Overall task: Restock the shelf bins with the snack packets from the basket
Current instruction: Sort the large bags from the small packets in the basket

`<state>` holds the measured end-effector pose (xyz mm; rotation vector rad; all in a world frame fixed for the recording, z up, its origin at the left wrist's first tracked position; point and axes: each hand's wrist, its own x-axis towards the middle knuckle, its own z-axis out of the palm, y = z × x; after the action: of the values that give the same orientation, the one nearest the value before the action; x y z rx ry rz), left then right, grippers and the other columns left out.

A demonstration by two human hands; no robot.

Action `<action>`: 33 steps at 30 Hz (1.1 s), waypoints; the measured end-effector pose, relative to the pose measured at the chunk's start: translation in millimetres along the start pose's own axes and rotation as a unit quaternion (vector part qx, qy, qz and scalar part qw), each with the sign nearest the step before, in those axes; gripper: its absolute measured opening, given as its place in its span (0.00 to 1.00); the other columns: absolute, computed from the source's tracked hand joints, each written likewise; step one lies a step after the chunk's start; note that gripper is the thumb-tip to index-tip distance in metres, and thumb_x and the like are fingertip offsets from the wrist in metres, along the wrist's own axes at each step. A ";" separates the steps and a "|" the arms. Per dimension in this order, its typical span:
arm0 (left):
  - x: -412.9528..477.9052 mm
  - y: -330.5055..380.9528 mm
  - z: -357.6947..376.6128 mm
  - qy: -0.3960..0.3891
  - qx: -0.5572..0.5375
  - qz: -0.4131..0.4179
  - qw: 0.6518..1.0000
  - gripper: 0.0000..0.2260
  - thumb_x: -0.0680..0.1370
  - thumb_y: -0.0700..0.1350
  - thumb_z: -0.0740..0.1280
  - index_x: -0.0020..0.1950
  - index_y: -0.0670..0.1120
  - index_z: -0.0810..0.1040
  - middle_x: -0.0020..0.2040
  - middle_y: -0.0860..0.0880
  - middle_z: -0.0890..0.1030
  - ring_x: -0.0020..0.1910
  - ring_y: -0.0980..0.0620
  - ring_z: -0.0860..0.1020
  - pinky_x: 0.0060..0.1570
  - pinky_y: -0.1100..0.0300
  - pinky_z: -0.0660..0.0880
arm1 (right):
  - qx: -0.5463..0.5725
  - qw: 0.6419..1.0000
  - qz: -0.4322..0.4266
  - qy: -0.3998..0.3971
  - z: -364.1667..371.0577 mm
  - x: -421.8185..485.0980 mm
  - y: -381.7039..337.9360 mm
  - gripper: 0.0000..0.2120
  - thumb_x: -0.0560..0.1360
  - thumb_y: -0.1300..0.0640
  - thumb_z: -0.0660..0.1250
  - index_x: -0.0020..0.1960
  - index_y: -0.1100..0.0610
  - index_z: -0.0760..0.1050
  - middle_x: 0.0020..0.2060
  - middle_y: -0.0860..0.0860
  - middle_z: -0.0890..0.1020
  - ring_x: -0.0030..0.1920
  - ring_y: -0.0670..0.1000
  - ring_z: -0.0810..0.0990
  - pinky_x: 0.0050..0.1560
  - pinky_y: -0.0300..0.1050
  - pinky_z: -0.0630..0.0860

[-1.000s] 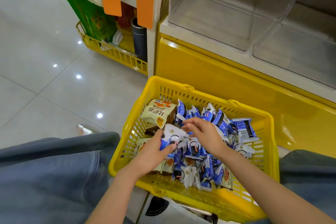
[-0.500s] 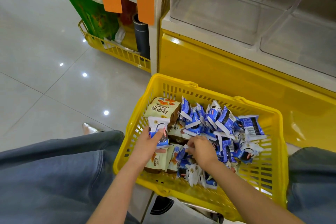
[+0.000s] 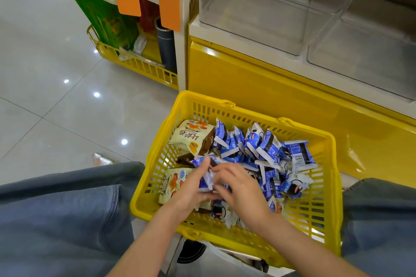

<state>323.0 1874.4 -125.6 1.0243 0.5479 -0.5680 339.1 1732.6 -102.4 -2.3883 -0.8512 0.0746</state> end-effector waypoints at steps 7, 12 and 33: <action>0.0 8.1 -13.5 0.146 0.048 0.065 0.986 0.15 0.75 0.51 0.67 0.61 0.52 0.73 0.52 0.49 0.82 0.49 0.51 0.82 0.50 0.53 0.78 | 0.146 0.956 0.254 -0.030 15.1 -14.1 25.9 0.13 0.79 0.46 0.54 0.61 0.48 0.66 0.56 0.39 0.74 0.56 0.41 0.76 0.50 0.27 0.71; -1.6 7.4 -16.4 0.152 0.059 0.070 0.984 0.14 0.75 0.51 0.67 0.60 0.55 0.72 0.55 0.49 0.81 0.53 0.51 0.79 0.61 0.49 0.72 | 0.073 0.912 0.341 -0.216 39.9 -33.8 72.7 0.19 0.80 0.47 0.57 0.65 0.57 0.65 0.54 0.51 0.75 0.51 0.48 0.76 0.55 0.45 0.75; 9.0 4.8 -23.3 0.161 0.078 0.041 0.983 0.13 0.74 0.48 0.68 0.58 0.54 0.73 0.49 0.50 0.83 0.48 0.52 0.81 0.52 0.54 0.76 | 0.050 0.893 0.314 -0.319 83.5 -39.3 68.0 0.27 0.71 0.43 0.70 0.64 0.51 0.67 0.59 0.51 0.77 0.57 0.52 0.77 0.51 0.41 0.71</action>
<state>329.1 1895.7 -138.2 1.2942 0.7506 -0.3768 325.8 1710.6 -214.1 -2.4569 -0.2713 1.1787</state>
